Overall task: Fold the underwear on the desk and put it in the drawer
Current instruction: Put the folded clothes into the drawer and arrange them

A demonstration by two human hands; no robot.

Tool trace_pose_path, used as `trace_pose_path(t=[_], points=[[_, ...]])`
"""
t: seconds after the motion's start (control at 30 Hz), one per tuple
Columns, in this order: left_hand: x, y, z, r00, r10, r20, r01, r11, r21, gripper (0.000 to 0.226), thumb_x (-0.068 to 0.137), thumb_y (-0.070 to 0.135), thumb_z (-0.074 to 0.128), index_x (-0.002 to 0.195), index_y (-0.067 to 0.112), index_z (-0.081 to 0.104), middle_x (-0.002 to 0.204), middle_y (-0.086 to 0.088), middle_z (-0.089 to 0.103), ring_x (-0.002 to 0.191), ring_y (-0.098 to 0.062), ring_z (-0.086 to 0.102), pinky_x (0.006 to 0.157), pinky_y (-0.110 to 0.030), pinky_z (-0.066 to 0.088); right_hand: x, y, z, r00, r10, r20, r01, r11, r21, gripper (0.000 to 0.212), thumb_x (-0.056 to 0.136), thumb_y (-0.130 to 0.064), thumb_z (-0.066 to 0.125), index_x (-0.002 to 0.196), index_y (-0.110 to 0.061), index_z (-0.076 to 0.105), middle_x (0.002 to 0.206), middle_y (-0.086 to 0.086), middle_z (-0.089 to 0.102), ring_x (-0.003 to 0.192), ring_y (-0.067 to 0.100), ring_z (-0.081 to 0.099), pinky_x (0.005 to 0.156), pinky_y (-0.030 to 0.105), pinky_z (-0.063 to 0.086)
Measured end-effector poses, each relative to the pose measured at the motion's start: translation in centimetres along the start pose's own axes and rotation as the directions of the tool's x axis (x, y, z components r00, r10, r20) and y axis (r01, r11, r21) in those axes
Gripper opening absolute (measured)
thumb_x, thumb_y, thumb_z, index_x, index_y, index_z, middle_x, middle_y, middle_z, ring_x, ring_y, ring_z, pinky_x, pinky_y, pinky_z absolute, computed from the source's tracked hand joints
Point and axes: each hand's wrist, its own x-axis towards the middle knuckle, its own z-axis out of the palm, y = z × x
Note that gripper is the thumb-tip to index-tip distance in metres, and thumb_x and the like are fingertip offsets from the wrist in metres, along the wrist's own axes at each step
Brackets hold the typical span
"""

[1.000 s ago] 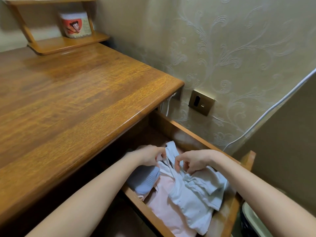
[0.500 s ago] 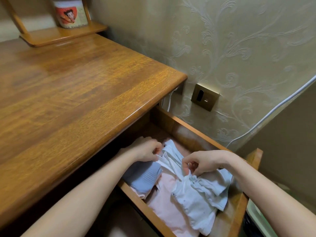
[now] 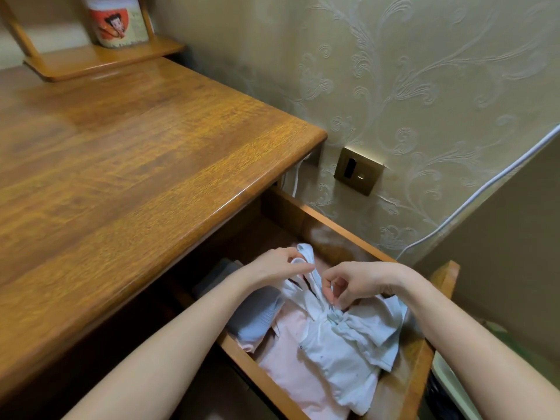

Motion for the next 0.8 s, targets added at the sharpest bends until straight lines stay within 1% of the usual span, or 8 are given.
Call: trace_pose_path(t=[0.17, 0.27, 0.37, 0.47, 0.6, 0.67, 0.73, 0.8], points=[[-0.9, -0.2, -0.6, 0.986, 0.061, -0.158, -0.036, 0.987, 0.157, 0.013, 0.080, 0.013, 0.057, 0.084, 0.025, 0.055, 0.078, 0.007, 0.054, 0.077, -0.014, 0.055, 0.071, -0.029, 0.047, 0.1, 0.0, 0.3, 0.998, 0.044, -0.034, -0.045, 0.997, -0.060, 0.018, 0.083, -0.011, 0.066, 0.092, -0.021, 0.054, 0.089, -0.005, 0.056, 0.076, 0.009, 0.053, 0.059, 0.016, 0.045], [-1.7, -0.9, -1.5, 0.937, 0.149, -0.316, -0.051, 0.953, 0.300, 0.019, 0.081, 0.010, 0.054, 0.076, 0.028, 0.050, 0.086, 0.004, 0.052, 0.087, -0.017, 0.050, 0.080, -0.031, 0.044, 0.1, -0.1, 0.6, 0.999, 0.046, -0.017, -0.047, 0.997, -0.062, 0.038, 0.084, -0.010, 0.064, 0.115, -0.025, 0.048, 0.096, -0.001, 0.055, 0.072, 0.008, 0.051, 0.053, 0.013, 0.043], [-2.3, -1.4, -1.1, 0.951, 0.148, -0.273, -0.011, 0.895, 0.446, 0.015, 0.085, 0.015, 0.055, 0.076, 0.022, 0.045, 0.088, 0.005, 0.049, 0.090, -0.017, 0.046, 0.082, -0.029, 0.034, 0.4, -0.2, 0.8, 0.999, 0.034, -0.003, -0.034, 0.996, -0.088, 0.064, 0.084, -0.009, 0.064, 0.133, -0.038, 0.034, 0.098, 0.002, 0.056, 0.077, 0.011, 0.053, 0.068, 0.021, 0.050], [-2.4, -1.6, -1.2, 0.983, 0.019, -0.181, 0.052, 0.923, 0.381, 0.015, 0.084, 0.021, 0.062, 0.077, 0.023, 0.049, 0.091, 0.005, 0.052, 0.088, -0.015, 0.049, 0.085, -0.032, 0.040, 0.9, -0.3, 1.2, 0.999, 0.037, 0.013, -0.034, 0.986, -0.162, 0.072, 0.086, -0.011, 0.062, 0.141, -0.043, 0.029, 0.095, -0.001, 0.057, 0.083, 0.013, 0.054, 0.085, 0.031, 0.051], [-2.7, -0.3, -2.1, 0.900, 0.225, -0.373, -0.110, 0.946, 0.305, 0.016, 0.087, 0.009, 0.052, 0.093, 0.018, 0.064, 0.101, 0.001, 0.059, 0.098, -0.015, 0.053, 0.089, -0.032, 0.045, 0.9, -0.6, 1.2, 1.000, 0.025, 0.008, -0.023, 0.984, -0.174, 0.071, 0.088, -0.010, 0.059, 0.144, -0.041, 0.028, 0.091, -0.008, 0.055, 0.086, 0.013, 0.052, 0.089, 0.031, 0.049], [-2.9, 0.0, -1.9, 0.945, 0.256, -0.204, -0.161, 0.905, 0.393, 0.026, 0.090, 0.011, 0.048, 0.108, 0.021, 0.063, 0.110, 0.002, 0.060, 0.105, -0.014, 0.052, 0.094, -0.033, 0.043, 1.0, -0.8, 1.3, 1.000, 0.018, -0.003, -0.018, 0.985, -0.172, 0.069, 0.088, -0.010, 0.057, 0.144, -0.041, 0.030, 0.092, -0.005, 0.055, 0.085, 0.012, 0.051, 0.085, 0.028, 0.048], [-3.0, -0.6, -1.2, 0.986, 0.164, 0.020, -0.153, 0.861, 0.486, 0.028, 0.094, 0.020, 0.047, 0.118, 0.021, 0.060, 0.121, 0.002, 0.057, 0.113, -0.014, 0.049, 0.097, -0.031, 0.039, 1.0, -0.8, 1.4, 1.000, 0.013, -0.023, -0.017, 0.985, -0.173, 0.066, 0.088, -0.010, 0.056, 0.141, -0.043, 0.035, 0.094, -0.004, 0.054, 0.084, 0.012, 0.050, 0.083, 0.027, 0.047], [-3.0, -1.2, -1.0, 0.991, 0.124, 0.051, -0.134, 0.874, 0.467, 0.030, 0.095, 0.026, 0.046, 0.121, 0.020, 0.060, 0.125, 0.002, 0.056, 0.114, -0.014, 0.050, 0.095, -0.027, 0.039, 1.2, -0.6, 1.6, 0.999, -0.002, -0.051, -0.007, 0.985, -0.173, 0.060, 0.089, -0.013, 0.054, 0.138, -0.044, 0.039, 0.092, -0.009, 0.053, 0.085, 0.011, 0.051, 0.081, 0.025, 0.046]])
